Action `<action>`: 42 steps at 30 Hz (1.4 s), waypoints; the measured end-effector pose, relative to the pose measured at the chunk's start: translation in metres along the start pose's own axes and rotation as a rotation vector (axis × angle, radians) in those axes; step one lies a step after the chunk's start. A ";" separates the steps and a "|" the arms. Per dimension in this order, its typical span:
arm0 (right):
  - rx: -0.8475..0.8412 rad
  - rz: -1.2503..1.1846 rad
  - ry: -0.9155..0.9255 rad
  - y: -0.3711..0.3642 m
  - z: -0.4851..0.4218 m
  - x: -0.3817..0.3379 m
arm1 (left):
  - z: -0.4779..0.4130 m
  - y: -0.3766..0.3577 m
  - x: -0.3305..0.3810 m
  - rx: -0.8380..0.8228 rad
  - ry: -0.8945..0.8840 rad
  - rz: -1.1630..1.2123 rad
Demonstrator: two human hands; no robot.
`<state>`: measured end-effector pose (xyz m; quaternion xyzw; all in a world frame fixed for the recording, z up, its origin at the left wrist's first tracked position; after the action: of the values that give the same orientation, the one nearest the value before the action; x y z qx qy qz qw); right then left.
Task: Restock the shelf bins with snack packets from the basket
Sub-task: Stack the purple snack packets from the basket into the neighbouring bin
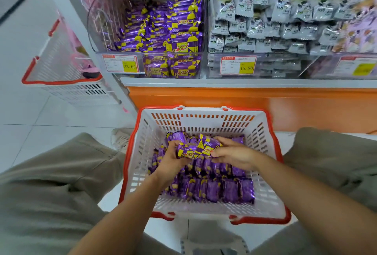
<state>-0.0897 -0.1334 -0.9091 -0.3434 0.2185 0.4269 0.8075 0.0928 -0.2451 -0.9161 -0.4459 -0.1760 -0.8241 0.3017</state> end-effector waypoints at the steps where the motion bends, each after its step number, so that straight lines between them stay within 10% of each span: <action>1: -0.020 0.030 0.019 -0.001 0.003 -0.003 | 0.002 0.000 0.001 -0.016 0.002 0.000; 19: 0.043 0.218 0.188 -0.016 0.008 -0.009 | 0.012 -0.003 0.013 -0.230 0.055 0.052; 30: 0.103 0.054 0.206 -0.018 0.005 -0.016 | 0.011 -0.010 0.025 -0.042 0.138 0.279; 42: 0.138 0.489 0.356 -0.027 0.009 -0.021 | 0.011 -0.012 0.016 -0.054 0.158 0.096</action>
<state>-0.0779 -0.1484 -0.8800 -0.2943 0.4611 0.5260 0.6513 0.0856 -0.2356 -0.8965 -0.3954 -0.1076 -0.8457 0.3417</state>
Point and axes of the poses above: each hand's wrist, its own z-axis away from the middle knuckle, its own y-axis out of the back of the hand, x = y × z, the point moved 2 cm from there along -z, towards the middle knuckle, and after that the axes turned 6 degrees about -z, right-handed, at the moved point
